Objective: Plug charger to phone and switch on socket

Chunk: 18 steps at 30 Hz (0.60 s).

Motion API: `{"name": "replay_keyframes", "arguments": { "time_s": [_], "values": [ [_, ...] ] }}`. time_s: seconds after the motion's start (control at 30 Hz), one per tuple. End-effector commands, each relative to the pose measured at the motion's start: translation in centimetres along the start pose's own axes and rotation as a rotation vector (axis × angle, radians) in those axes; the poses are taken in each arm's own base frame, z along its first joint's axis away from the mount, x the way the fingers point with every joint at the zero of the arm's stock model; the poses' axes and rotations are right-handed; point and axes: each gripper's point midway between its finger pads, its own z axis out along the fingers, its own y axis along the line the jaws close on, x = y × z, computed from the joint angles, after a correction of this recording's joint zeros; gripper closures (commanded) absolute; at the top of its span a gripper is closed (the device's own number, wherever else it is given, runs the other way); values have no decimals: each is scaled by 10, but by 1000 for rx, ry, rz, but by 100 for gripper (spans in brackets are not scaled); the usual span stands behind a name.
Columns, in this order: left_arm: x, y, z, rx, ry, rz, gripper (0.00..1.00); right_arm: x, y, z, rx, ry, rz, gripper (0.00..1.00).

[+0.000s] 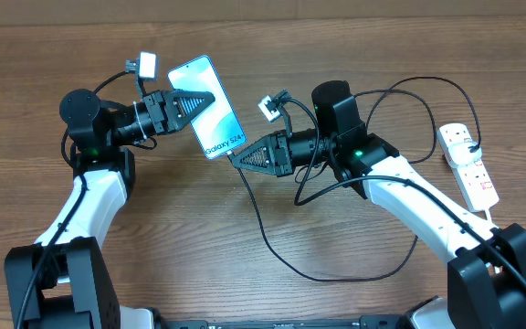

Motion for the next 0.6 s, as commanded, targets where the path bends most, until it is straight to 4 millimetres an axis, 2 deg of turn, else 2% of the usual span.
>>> {"name": "replay_keyframes", "arguments": {
  "time_s": [0.0, 0.33, 0.57],
  "values": [
    [0, -8, -1, 14, 23, 29, 95, -14, 8, -6, 14, -42, -50, 96],
    [8, -11, 8, 29, 56, 12, 96, -28, 2, -6, 73, -105, -98, 96],
    [19, -15, 9, 52, 114, 14, 96, -33, 6, -1, 80, -126, -161, 96]
  ]
}}
